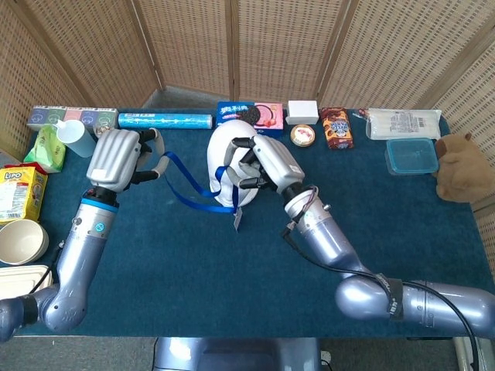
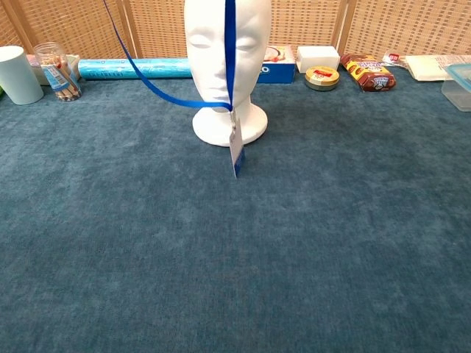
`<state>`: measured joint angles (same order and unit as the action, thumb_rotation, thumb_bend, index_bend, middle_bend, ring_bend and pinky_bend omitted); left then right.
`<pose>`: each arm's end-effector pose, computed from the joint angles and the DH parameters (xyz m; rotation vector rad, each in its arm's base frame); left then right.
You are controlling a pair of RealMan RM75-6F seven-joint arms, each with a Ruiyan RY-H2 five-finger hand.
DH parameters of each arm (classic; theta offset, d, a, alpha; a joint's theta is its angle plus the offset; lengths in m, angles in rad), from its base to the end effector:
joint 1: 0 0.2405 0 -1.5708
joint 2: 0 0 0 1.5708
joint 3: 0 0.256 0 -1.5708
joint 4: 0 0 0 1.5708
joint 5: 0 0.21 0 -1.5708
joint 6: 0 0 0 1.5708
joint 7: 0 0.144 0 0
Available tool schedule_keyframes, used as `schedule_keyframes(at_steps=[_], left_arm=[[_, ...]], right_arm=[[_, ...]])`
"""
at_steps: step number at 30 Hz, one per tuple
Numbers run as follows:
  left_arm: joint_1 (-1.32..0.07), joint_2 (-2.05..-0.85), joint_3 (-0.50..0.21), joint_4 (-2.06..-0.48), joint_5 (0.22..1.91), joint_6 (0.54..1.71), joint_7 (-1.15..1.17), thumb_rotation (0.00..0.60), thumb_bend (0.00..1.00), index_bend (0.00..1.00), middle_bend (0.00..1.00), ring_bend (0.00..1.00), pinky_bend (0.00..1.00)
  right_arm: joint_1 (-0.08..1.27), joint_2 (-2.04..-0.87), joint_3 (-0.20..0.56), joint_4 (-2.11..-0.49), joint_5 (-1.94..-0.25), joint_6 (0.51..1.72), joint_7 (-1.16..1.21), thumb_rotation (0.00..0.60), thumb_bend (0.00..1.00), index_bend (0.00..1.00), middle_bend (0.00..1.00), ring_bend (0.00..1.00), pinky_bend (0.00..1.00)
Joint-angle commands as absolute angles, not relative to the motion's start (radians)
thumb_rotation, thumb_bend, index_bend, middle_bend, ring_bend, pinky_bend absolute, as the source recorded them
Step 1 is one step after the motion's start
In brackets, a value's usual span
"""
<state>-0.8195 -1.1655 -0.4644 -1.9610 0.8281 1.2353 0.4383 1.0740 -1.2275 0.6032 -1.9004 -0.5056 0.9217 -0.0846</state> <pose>-0.0513 0.3653 0.1532 -1.4673 -0.8761 -1.2943 0.0459 -0.3846 0.1128 1.5771 -1.5102 1.5591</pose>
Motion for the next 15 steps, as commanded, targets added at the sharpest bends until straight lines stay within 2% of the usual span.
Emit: schedule_keyframes(at_steps=[1, 5, 15], left_arm=[[-0.845, -1.178, -0.474, -1.931, 0.807, 1.216, 0.442, 0.6, 0.51, 0.6, 1.0, 1.0, 1.0], [-0.89, -1.206, -0.493, -1.861, 0.772, 1.18, 0.426, 0.6, 0.51, 0.6, 1.0, 1.0, 1.0], [-0.939, -1.224, -0.512, -1.794, 0.724, 1.133, 0.395, 0.6, 0.51, 0.6, 1.0, 1.0, 1.0]], right_arm=[[1.113, -1.234, 0.606, -1.85, -0.475, 0.898, -0.094, 0.6, 0.5, 0.62, 1.0, 1.0, 1.0], [1.165, -1.243, 0.611, -1.759, -0.427, 0.861, -0.099, 0.6, 0.5, 0.62, 1.0, 1.0, 1.0], [1.193, -1.245, 0.601, -1.673, -0.392, 0.836, -0.079, 0.6, 0.5, 0.63, 1.0, 1.0, 1.0]])
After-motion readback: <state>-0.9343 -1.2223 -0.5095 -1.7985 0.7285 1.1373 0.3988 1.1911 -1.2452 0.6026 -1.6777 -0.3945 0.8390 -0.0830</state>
